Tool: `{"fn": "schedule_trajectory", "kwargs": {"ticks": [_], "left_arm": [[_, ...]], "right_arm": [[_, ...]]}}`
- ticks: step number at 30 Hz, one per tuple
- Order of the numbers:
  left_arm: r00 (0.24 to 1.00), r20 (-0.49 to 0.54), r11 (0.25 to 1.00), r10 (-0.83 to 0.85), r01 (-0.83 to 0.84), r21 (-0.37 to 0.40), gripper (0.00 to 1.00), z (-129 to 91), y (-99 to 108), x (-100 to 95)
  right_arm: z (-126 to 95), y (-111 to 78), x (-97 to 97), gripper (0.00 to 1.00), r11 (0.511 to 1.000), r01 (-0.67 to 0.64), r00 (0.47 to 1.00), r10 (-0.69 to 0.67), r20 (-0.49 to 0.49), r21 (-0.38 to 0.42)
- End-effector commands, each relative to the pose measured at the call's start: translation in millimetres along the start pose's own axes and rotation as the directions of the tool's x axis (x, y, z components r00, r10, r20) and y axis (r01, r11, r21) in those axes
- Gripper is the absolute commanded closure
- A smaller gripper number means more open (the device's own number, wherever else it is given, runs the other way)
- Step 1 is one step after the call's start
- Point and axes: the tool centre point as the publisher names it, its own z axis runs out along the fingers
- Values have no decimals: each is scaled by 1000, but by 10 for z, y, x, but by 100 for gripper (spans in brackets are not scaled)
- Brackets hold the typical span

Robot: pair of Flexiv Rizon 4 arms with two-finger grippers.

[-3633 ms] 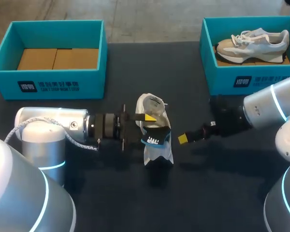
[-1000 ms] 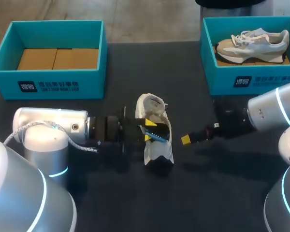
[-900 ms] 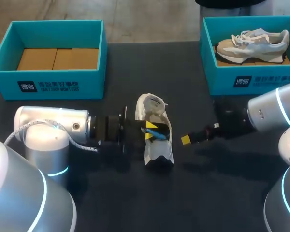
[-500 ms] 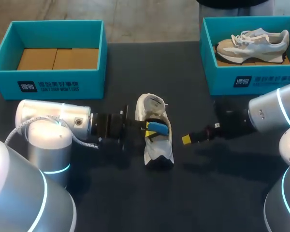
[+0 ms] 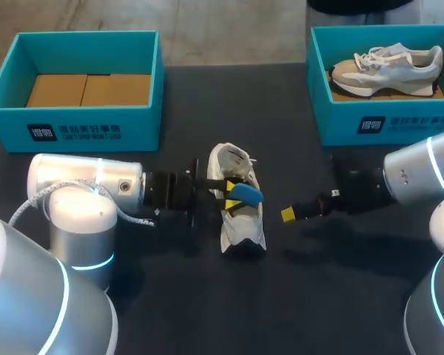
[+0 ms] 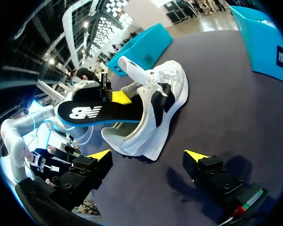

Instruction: Take the shoe out of the shoebox, open the shoe tongue, remove and reinsert the insole, then place the shoe into the shoebox

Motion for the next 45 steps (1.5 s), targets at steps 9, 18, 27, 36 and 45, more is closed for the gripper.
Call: {"fn": "schedule_trajectory", "kwargs": {"ticks": [9,18,27,36,45], "left_arm": [[1000,4,997,25,-25,70,58,-42,-288,-34],[999,-47,997,19,-15,75,91,39,-267,51],[998,-61,998,24,-20,53,100,66,-111,41],[997,-70,1000,25,-24,9,100,90,45,32],[999,-44,1000,19,-18,18,38,41,-53,-57]], "right_arm": [[-33,-9,-19,0,1000,2,1000,-2,0,-6],[-43,-40,-29,0,1000,-6,1000,6,2,-12],[-51,-49,-33,0,1000,-13,1000,13,5,-17],[-61,-47,-43,0,1000,-14,1000,14,7,-17],[-86,-23,-56,0,1000,-10,1000,10,10,-16]]}}
